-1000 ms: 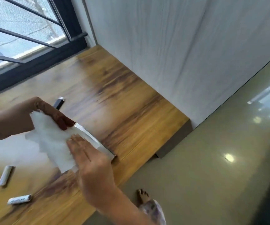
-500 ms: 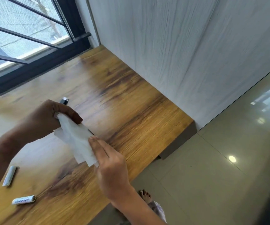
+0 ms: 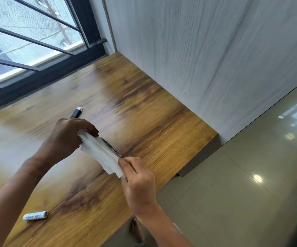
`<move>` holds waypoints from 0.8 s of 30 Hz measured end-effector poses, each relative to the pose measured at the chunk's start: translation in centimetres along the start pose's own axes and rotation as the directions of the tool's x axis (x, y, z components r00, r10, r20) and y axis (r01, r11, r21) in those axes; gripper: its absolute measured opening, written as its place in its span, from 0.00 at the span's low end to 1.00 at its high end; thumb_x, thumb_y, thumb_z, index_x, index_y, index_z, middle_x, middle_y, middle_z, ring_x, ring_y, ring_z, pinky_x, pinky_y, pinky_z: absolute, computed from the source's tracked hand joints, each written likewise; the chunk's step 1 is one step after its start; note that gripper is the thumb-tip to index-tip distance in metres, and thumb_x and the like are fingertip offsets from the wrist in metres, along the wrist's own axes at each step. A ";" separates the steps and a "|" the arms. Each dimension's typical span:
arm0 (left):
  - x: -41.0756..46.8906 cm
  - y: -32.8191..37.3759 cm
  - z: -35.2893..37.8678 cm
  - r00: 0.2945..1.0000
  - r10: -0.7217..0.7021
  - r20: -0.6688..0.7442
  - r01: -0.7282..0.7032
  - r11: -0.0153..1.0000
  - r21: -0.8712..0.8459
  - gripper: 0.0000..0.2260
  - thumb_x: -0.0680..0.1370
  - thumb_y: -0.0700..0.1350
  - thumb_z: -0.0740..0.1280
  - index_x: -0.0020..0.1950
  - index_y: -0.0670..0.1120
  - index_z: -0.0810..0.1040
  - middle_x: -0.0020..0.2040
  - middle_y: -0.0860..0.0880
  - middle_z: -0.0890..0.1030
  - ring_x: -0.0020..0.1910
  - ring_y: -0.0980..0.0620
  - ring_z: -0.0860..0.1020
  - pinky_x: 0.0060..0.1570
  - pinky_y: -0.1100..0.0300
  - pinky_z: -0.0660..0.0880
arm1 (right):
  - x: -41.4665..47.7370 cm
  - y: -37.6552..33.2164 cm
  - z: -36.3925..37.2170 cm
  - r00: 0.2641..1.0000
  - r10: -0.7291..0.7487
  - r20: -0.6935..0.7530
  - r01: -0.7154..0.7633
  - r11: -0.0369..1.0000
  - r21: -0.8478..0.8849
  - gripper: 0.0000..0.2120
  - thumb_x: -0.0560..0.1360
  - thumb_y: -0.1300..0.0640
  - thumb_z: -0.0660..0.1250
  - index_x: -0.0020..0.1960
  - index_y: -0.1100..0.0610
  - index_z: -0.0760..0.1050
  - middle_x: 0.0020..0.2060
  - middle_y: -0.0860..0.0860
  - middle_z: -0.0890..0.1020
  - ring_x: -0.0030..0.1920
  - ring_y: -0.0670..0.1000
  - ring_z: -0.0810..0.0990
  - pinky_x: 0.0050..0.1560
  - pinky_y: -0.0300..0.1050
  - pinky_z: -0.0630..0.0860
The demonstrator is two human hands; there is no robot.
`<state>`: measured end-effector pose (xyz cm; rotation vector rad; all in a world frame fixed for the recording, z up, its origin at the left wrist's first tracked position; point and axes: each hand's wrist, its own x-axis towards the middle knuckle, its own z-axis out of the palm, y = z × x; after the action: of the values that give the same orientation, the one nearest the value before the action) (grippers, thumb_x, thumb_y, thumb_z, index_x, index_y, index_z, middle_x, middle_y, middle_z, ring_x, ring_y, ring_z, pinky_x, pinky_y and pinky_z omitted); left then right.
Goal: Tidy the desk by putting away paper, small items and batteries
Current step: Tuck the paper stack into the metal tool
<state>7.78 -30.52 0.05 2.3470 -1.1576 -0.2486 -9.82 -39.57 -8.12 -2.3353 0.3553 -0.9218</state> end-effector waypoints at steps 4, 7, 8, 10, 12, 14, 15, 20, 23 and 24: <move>-0.6 -0.3 0.3 1.000 -0.012 0.001 0.012 1.000 0.006 0.25 0.59 0.19 0.62 0.38 0.47 0.82 0.35 0.74 0.77 0.39 0.78 0.73 0.37 0.82 0.66 | -0.6 0.1 0.0 1.000 -0.002 0.022 0.002 1.000 -0.009 0.12 0.72 0.61 0.62 0.52 0.62 0.80 0.43 0.53 0.83 0.44 0.48 0.81 0.45 0.36 0.79; -0.8 -0.7 0.9 1.000 -0.024 -0.008 0.024 0.999 0.021 0.24 0.59 0.20 0.63 0.39 0.46 0.83 0.33 0.75 0.76 0.38 0.77 0.74 0.36 0.81 0.66 | -1.0 0.4 -0.2 1.000 -0.008 0.027 0.009 0.999 -0.034 0.12 0.72 0.62 0.63 0.52 0.62 0.80 0.43 0.53 0.83 0.45 0.48 0.81 0.45 0.36 0.79; -0.9 -0.7 1.1 1.000 -0.021 -0.016 0.021 1.000 0.016 0.24 0.59 0.20 0.63 0.40 0.45 0.83 0.31 0.71 0.77 0.38 0.77 0.74 0.37 0.80 0.66 | -1.2 0.5 -0.2 1.000 -0.012 0.029 0.013 0.999 -0.042 0.11 0.72 0.62 0.63 0.52 0.62 0.80 0.43 0.53 0.83 0.45 0.48 0.81 0.45 0.37 0.79; -1.1 -0.9 1.5 0.998 -0.011 -0.057 0.012 1.000 0.006 0.24 0.58 0.19 0.64 0.40 0.46 0.83 0.34 0.70 0.77 0.39 0.78 0.74 0.38 0.81 0.66 | -1.4 0.7 -0.2 0.999 -0.016 0.029 0.017 0.999 -0.050 0.11 0.71 0.62 0.63 0.51 0.63 0.80 0.43 0.53 0.83 0.45 0.48 0.81 0.45 0.37 0.79; -1.4 -1.1 2.0 0.995 0.003 -0.097 -0.005 1.000 -0.019 0.23 0.59 0.19 0.63 0.42 0.42 0.83 0.34 0.74 0.76 0.40 0.77 0.74 0.40 0.80 0.67 | -1.4 0.9 -0.2 0.999 -0.013 0.029 0.014 0.998 -0.055 0.12 0.71 0.62 0.63 0.51 0.63 0.80 0.43 0.53 0.83 0.44 0.48 0.82 0.46 0.37 0.79; -1.8 -1.2 2.5 0.990 0.004 -0.144 -0.010 0.999 -0.041 0.24 0.59 0.19 0.61 0.44 0.41 0.83 0.37 0.71 0.78 0.42 0.76 0.75 0.41 0.79 0.69 | -1.4 0.9 -0.3 1.000 -0.013 0.027 0.015 0.998 -0.058 0.12 0.71 0.61 0.63 0.51 0.62 0.80 0.43 0.53 0.84 0.44 0.48 0.82 0.46 0.36 0.79; -2.0 -1.3 2.7 0.986 -0.004 -0.164 -0.004 0.999 -0.047 0.25 0.58 0.19 0.60 0.45 0.41 0.83 0.39 0.66 0.80 0.42 0.76 0.75 0.41 0.79 0.69 | -1.4 0.9 -0.3 0.999 -0.018 0.029 0.020 0.998 -0.060 0.12 0.71 0.61 0.63 0.51 0.62 0.80 0.43 0.53 0.84 0.44 0.48 0.82 0.46 0.36 0.79; -2.9 -1.4 3.4 0.963 -0.066 -0.262 0.050 0.996 -0.067 0.24 0.63 0.20 0.61 0.50 0.41 0.82 0.43 0.59 0.80 0.43 0.61 0.79 0.43 0.77 0.69 | -2.1 0.7 -0.1 0.999 -0.037 0.030 0.039 0.997 -0.061 0.13 0.71 0.61 0.66 0.55 0.63 0.78 0.46 0.54 0.83 0.47 0.48 0.81 0.47 0.38 0.79; -4.1 -0.8 4.4 0.925 -0.157 -0.345 0.124 0.985 -0.117 0.23 0.68 0.24 0.64 0.58 0.42 0.78 0.50 0.49 0.81 0.48 0.51 0.78 0.47 0.71 0.68 | -2.5 0.6 0.0 1.000 0.017 0.025 -0.016 0.998 -0.055 0.23 0.69 0.56 0.72 0.61 0.62 0.72 0.53 0.54 0.80 0.56 0.49 0.77 0.58 0.40 0.75; -4.7 -0.5 4.8 0.907 -0.207 -0.368 0.163 0.976 -0.147 0.23 0.69 0.26 0.65 0.61 0.43 0.76 0.53 0.48 0.80 0.50 0.51 0.77 0.50 0.68 0.68 | -2.6 0.6 -0.1 0.999 0.044 0.025 -0.043 0.998 -0.046 0.26 0.70 0.52 0.72 0.63 0.61 0.70 0.55 0.53 0.79 0.59 0.48 0.75 0.61 0.41 0.73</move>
<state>3.40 -28.35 -4.60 2.2723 -0.7157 0.0779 -11.76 -38.92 -9.85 -2.3692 0.4192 -0.8700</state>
